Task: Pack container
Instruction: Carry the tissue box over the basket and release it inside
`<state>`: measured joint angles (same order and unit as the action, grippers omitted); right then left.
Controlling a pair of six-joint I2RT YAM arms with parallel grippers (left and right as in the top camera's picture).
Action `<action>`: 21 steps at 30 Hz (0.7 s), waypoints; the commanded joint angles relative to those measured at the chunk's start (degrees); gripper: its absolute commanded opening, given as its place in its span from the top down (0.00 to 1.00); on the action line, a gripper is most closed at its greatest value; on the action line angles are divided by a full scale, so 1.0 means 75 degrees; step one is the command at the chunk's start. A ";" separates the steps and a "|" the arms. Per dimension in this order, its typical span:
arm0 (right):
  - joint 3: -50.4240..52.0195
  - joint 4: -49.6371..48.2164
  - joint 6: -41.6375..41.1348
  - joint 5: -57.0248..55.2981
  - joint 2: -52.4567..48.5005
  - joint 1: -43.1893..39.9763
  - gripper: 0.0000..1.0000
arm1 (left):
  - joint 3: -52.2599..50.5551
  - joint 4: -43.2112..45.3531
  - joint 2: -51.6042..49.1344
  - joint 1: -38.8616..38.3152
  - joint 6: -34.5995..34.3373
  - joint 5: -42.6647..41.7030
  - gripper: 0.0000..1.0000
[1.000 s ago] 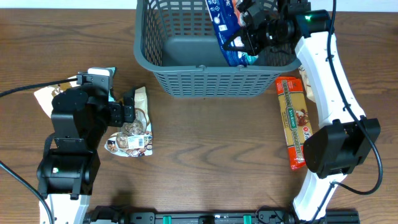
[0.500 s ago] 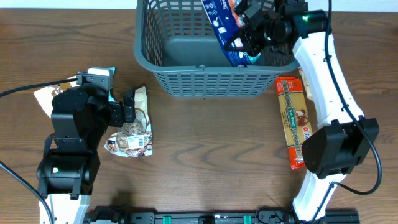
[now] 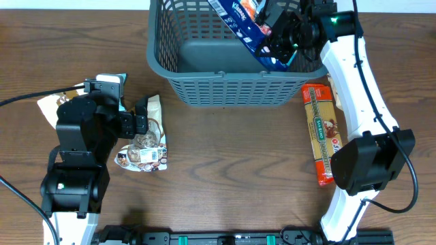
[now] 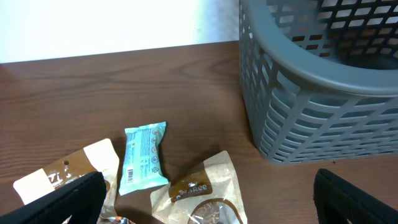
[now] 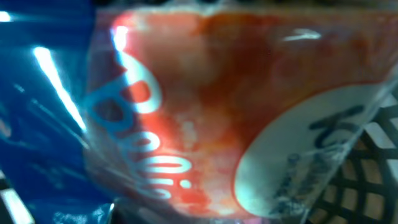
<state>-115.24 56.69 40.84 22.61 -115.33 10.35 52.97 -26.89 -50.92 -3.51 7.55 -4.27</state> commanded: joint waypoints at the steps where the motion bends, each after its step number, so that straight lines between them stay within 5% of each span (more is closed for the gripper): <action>1: -0.0128 -0.0006 0.0723 -0.0341 0.0259 0.0076 0.82 | 0.0111 0.0000 -0.0006 -0.0023 0.0047 0.0061 0.01; 17: -0.0128 -0.0017 0.1883 -0.0845 0.0262 0.0082 0.55 | 0.0111 0.0000 -0.0006 -0.0023 0.0047 0.0061 0.01; 21: -0.0128 -0.0076 0.1880 -0.0848 0.0262 0.0082 0.41 | 0.0111 0.0000 -0.0006 -0.0023 0.0047 0.0061 0.01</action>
<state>-115.24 56.27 54.06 16.40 -115.33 10.39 52.97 -26.89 -50.92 -3.51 7.55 -4.27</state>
